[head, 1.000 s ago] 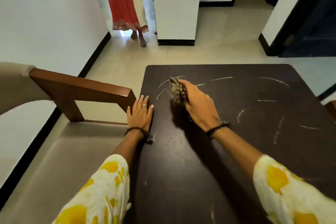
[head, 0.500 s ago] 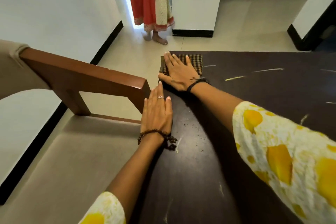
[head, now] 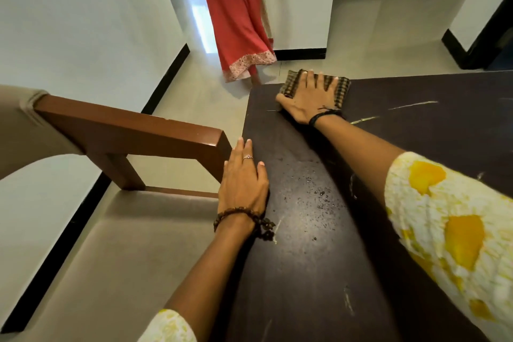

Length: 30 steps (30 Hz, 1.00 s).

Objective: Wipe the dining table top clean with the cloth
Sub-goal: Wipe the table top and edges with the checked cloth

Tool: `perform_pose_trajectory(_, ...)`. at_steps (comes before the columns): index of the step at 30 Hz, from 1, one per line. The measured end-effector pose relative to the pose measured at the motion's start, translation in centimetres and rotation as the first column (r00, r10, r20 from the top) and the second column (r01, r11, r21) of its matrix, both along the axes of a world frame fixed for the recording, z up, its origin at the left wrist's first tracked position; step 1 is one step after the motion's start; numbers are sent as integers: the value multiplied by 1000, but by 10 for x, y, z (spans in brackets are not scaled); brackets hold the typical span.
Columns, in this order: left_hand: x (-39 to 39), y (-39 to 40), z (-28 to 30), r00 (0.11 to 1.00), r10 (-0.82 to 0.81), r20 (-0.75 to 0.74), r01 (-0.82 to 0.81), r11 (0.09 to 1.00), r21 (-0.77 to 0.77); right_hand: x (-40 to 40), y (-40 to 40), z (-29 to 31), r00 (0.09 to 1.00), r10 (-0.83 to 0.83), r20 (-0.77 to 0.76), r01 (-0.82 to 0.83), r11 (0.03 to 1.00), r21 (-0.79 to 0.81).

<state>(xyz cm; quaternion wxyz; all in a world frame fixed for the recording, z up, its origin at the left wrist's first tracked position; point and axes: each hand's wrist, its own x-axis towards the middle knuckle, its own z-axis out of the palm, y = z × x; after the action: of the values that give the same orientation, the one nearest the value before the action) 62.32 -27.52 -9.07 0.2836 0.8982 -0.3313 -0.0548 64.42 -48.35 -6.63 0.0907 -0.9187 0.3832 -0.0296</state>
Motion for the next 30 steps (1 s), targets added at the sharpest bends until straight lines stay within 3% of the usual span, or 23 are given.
perform_pose_trajectory(2, 1, -2, -2, 1000, 3, -5, -3, 1000, 15, 1, 1, -2, 1000, 5, 8, -5, 1000, 1)
perform_pose_trajectory(12, 3, -4, 0, 1000, -15, -23, 16, 1000, 4, 6, 40, -2, 891, 454, 0, -454, 891, 11)
perform_pose_trajectory(14, 5, -4, -1, 1000, -10, -27, 10, 1000, 20, -18, 20, -2, 906, 422, -16, -423, 906, -15)
perform_pose_trajectory(19, 5, -5, -5, 1000, 25, 9, -26, 998, 57, -93, -48, 2, 986, 161, -42, -163, 986, -44)
perform_pose_trajectory(23, 6, -6, -5, 999, 39, 22, -41, 996, 80, -109, -52, 3, 999, 14, -34, -14, 1000, 3)
perform_pose_trajectory(25, 5, -6, -2, 999, 32, 18, -34, 995, 96, -99, -36, 5, 999, 21, -40, -20, 999, 29)
perform_pose_trajectory(30, 1, -4, 6, 993, 3, 119, -19, 990, 139, -80, 21, 5, 978, 210, -4, -210, 977, 28)
